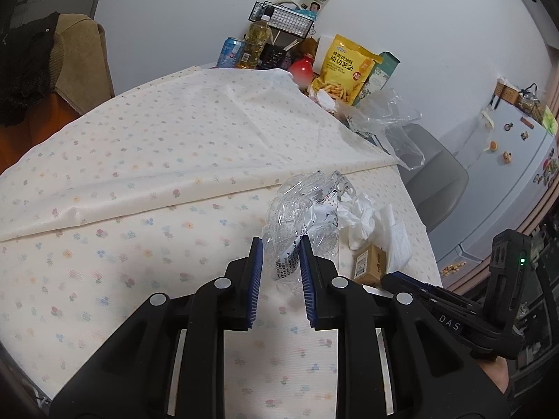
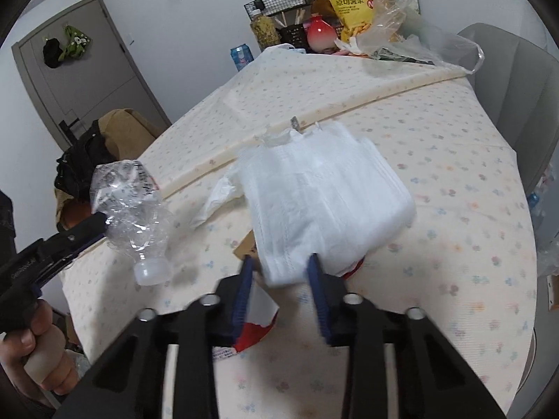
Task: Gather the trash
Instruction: 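Grasp the clear plastic bottle with the left gripper while the right grasps white tissue, then carry bottle and tissue over the wastebasket and open both grippers, then return both grippers to the table toward the red-white carton, then grasp the red-white carton with the left gripper while the right grasps a red-white paper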
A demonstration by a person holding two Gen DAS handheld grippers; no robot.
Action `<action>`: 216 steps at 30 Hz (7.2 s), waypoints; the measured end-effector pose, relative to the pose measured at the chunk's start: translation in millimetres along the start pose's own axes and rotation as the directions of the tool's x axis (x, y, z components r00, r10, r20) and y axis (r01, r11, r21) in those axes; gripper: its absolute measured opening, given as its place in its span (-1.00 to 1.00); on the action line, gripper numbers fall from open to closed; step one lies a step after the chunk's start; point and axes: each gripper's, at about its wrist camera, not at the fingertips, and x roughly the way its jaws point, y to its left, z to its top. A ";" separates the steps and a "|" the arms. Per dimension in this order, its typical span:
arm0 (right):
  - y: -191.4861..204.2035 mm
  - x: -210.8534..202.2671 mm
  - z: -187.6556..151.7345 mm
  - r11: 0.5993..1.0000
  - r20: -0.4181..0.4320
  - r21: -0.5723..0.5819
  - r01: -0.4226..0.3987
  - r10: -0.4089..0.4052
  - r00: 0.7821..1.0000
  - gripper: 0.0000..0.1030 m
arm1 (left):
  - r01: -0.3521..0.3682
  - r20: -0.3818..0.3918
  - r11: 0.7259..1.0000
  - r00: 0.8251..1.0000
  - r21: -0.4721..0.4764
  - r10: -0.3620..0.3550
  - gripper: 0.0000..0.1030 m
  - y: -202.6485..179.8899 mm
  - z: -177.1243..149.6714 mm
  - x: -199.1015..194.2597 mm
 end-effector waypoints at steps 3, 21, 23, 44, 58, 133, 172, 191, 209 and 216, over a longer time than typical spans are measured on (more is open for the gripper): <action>0.2 -8.1 -1.6 1.000 0.016 -0.014 -0.006 0.007 1.000 -0.71 | 0.009 -0.001 1.000 1.000 0.006 -0.009 -0.59 -4.7 -0.1 1.3; -24.0 -121.3 -5.0 0.999 0.246 0.031 -0.041 0.032 0.969 -0.77 | 0.078 0.037 0.990 0.996 0.119 -0.083 -0.59 -80.3 9.7 -10.0; -33.9 -131.1 -9.2 0.998 0.257 0.047 -0.036 0.023 0.966 -0.77 | 0.091 0.034 0.986 0.995 0.138 -0.097 -0.59 -94.7 9.1 -8.5; -202.2 -204.9 -86.6 0.928 0.280 0.360 0.096 -0.206 0.938 -0.76 | 0.287 -0.188 0.893 0.954 0.346 -0.234 -0.59 -275.1 -49.4 78.4; -326.6 -195.3 -151.5 0.802 0.208 0.587 0.109 -0.279 0.938 -0.76 | 0.347 -0.341 0.834 0.917 0.430 -0.206 -0.59 -378.0 -101.3 142.6; -201.1 -230.0 -111.8 0.869 0.288 0.449 0.207 -0.360 0.888 0.85 | 0.186 0.022 0.957 0.980 0.224 -0.195 0.89 -225.0 -28.6 25.9; -44.6 -134.3 -76.3 0.992 0.151 0.062 0.111 -0.119 0.981 0.74 | 0.149 -0.232 0.978 0.966 0.147 -0.113 -0.07 -69.7 -68.1 44.4; -25.5 -87.5 -48.3 0.998 0.071 -0.018 0.062 -0.061 0.996 0.25 | 0.013 -0.149 0.990 0.989 0.139 0.008 -0.80 -45.8 -48.2 32.1; -3.1 -0.9 -16.1 0.981 -0.039 -0.091 0.171 -0.175 0.984 -0.21 | -0.068 -0.100 0.997 0.992 0.038 0.071 -0.80 6.3 -34.1 22.8; -9.5 8.0 -13.4 0.970 -0.045 -0.085 0.229 -0.234 0.971 -0.59 | -0.064 -0.099 0.997 0.993 0.044 0.068 -0.80 2.3 -36.1 23.6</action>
